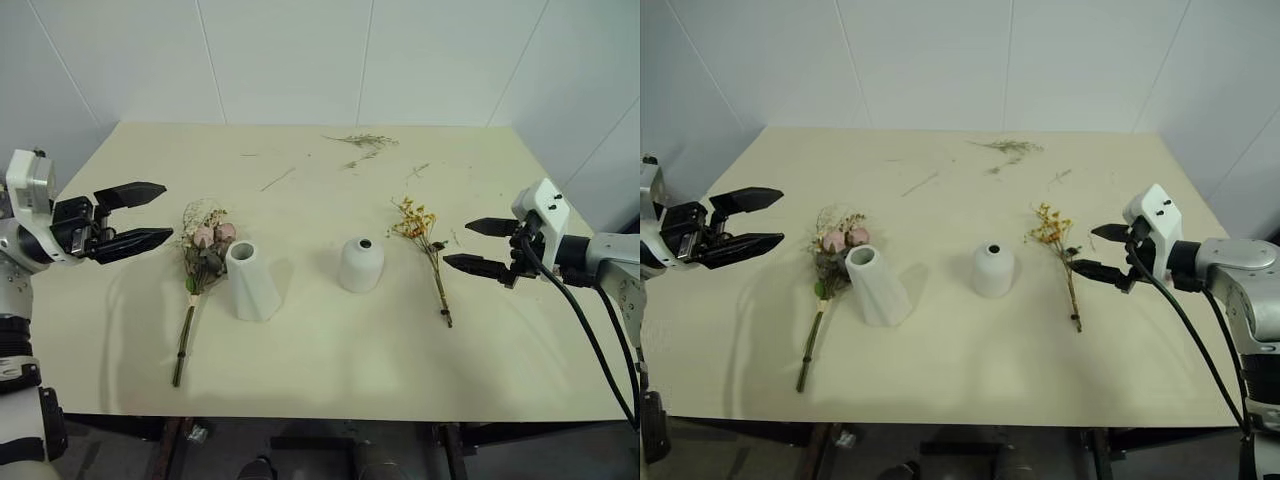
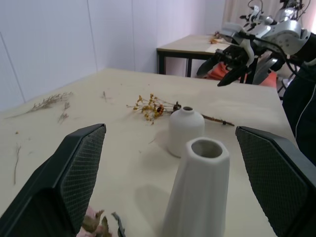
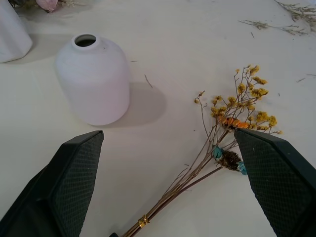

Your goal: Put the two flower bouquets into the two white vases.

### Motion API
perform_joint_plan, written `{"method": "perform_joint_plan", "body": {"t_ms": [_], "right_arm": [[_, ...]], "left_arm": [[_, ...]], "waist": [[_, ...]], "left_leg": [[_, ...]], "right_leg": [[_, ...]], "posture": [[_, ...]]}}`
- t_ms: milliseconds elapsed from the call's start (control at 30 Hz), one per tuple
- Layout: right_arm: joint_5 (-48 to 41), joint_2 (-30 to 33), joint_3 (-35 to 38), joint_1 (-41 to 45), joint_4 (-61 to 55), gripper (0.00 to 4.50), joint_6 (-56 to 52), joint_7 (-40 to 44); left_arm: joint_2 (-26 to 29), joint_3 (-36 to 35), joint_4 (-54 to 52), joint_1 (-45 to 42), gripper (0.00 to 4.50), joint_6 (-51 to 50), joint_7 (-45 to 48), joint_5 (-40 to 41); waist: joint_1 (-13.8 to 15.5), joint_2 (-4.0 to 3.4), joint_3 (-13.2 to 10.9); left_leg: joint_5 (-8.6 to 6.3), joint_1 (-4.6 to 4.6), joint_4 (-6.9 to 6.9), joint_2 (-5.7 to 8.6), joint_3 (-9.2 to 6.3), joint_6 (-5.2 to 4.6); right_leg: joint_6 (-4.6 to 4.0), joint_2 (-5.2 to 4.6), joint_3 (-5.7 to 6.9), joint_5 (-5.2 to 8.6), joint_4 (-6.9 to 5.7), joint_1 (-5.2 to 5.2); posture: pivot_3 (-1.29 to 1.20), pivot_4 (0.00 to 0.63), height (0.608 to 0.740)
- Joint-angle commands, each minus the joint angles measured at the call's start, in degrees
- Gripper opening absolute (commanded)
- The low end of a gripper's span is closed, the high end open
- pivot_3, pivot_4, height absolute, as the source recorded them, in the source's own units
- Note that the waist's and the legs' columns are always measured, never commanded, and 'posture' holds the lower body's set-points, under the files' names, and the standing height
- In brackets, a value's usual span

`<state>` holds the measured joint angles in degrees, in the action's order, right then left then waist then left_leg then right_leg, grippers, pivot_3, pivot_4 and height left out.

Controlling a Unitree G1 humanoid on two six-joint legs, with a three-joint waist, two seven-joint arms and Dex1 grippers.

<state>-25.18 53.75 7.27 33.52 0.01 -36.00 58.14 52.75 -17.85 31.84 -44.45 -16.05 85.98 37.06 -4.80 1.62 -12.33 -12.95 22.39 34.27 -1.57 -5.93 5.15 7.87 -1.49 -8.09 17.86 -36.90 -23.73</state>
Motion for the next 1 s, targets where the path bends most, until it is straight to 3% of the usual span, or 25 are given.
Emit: {"method": "perform_joint_plan", "body": {"t_ms": [33, 433, 1000], "right_arm": [[0.45, 0.04, 0.88, 1.59, -1.58, 4.5, 1.02, -1.07], [4.29, -1.43, -2.39, 5.0, -0.08, 4.5, -8.91, -10.53], [9.81, -12.06, -11.32, 15.79, 10.18, 4.5, -24.01, -21.22]], "left_arm": [[0.58, -0.91, -2.31, -0.89, 4.49, -0.42, 3.4, 1.31], [0.81, -0.7, -3.98, 0.46, 4.49, -2.51, 6.46, 3.47], [5.91, -1.99, -12.22, 6.95, 4.49, -4.22, 6.52, 10.2]], "waist": [[-0.07, 0.0, 0.0], [-0.09, 0.0, 0.0], [-0.02, 0.0, 0.0]], "left_leg": [[0.0, -0.01, 0.0, 0.0, 0.0, 0.0], [0.0, -0.02, 0.0, 0.0, 0.0, 0.0], [-0.01, 0.05, -0.05, -0.02, 0.01, 0.02]], "right_leg": [[0.0, 0.0, 0.0, 0.0, -0.01, 0.0], [-0.01, 0.0, 0.0, 0.0, -0.03, 0.0], [-0.02, -0.01, -0.02, 0.01, 0.01, -0.1]], "posture": [[0.0, 0.15, 0.74], [0.0, 0.15, 0.74], [0.0, 0.15, 0.74]]}}
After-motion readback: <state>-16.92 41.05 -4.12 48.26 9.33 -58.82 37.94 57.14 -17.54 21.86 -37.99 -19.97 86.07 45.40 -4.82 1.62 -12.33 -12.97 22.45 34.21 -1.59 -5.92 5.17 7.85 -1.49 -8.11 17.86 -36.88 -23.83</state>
